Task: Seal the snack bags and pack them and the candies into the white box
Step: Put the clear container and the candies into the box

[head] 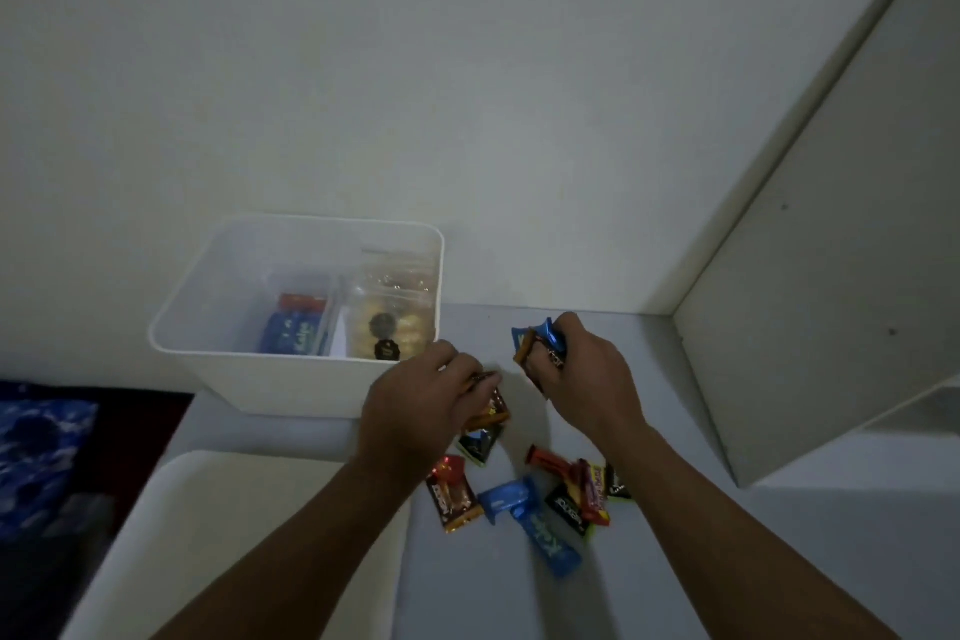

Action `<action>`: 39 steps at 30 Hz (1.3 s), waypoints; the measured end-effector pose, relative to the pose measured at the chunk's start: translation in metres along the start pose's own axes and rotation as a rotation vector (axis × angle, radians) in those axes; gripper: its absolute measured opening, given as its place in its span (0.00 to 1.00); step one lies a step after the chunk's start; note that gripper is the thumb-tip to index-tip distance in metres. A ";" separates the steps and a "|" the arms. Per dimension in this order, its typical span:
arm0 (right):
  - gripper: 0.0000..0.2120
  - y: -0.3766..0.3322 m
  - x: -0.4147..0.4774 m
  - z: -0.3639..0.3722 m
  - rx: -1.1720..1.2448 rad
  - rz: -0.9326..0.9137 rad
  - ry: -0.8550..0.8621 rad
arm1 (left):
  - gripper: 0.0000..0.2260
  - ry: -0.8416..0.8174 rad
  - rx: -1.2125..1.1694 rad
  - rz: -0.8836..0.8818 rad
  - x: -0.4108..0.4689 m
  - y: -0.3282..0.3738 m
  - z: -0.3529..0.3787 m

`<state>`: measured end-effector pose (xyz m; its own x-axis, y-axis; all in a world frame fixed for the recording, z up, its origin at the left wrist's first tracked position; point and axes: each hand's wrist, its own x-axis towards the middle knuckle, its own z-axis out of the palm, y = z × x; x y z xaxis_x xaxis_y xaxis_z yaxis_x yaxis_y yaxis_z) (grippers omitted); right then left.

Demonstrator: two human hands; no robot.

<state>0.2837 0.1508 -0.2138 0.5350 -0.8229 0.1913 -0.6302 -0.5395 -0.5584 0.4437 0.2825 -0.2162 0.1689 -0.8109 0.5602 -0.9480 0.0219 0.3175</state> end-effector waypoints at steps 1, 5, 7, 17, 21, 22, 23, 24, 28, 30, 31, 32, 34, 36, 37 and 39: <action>0.10 -0.014 0.008 -0.004 0.024 -0.014 0.004 | 0.14 0.014 0.015 -0.034 0.009 -0.004 -0.016; 0.09 -0.072 0.040 -0.004 0.103 -0.066 0.017 | 0.12 0.112 0.097 -0.141 0.042 -0.042 -0.064; 0.11 -0.097 0.056 0.007 0.130 -0.090 0.006 | 0.10 0.167 0.106 -0.204 0.055 -0.068 -0.080; 0.13 -0.146 0.097 0.103 0.067 -0.238 -0.284 | 0.14 0.166 0.097 -0.392 0.064 -0.168 -0.078; 0.12 -0.145 0.098 0.117 0.031 -0.258 -0.262 | 0.13 0.138 0.095 -0.409 0.058 -0.178 -0.072; 0.12 -0.141 0.098 0.117 0.023 -0.235 -0.217 | 0.13 0.127 0.094 -0.413 0.057 -0.177 -0.069; 0.13 -0.137 0.096 0.116 0.020 -0.206 -0.159 | 0.13 0.111 0.093 -0.410 0.057 -0.176 -0.067; 0.14 -0.132 0.096 0.114 0.019 -0.178 -0.098 | 0.13 0.092 0.089 -0.403 0.057 -0.175 -0.064; 0.25 -0.112 0.097 0.107 -0.116 -0.050 -0.130 | 0.14 -0.009 0.062 -0.371 0.059 -0.167 -0.052; 0.31 -0.105 0.092 0.105 -0.077 0.059 -0.311 | 0.14 -0.078 0.055 -0.364 0.060 -0.160 -0.044; 0.32 -0.103 0.088 0.104 -0.037 0.080 -0.371 | 0.14 -0.121 0.040 -0.365 0.060 -0.157 -0.039; 0.32 -0.101 0.085 0.103 -0.004 0.074 -0.395 | 0.14 -0.164 0.023 -0.371 0.060 -0.154 -0.034; 0.32 -0.101 0.081 0.101 0.058 0.064 -0.395 | 0.14 -0.234 -0.002 -0.374 0.057 -0.147 -0.025; 0.31 -0.100 0.080 0.098 0.093 0.077 -0.389 | 0.13 -0.279 -0.023 -0.375 0.054 -0.142 -0.019; 0.31 -0.099 0.080 0.098 0.099 0.081 -0.388 | 0.13 -0.301 -0.033 -0.386 0.052 -0.140 -0.018; 0.33 -0.097 0.078 0.095 0.109 0.075 -0.395 | 0.13 -0.315 -0.062 -0.412 0.048 -0.134 -0.020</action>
<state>0.4396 0.1560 -0.2217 0.6779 -0.7162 -0.1658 -0.6239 -0.4412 -0.6451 0.5840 0.2526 -0.2164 0.4261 -0.8960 0.1251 -0.8009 -0.3093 0.5127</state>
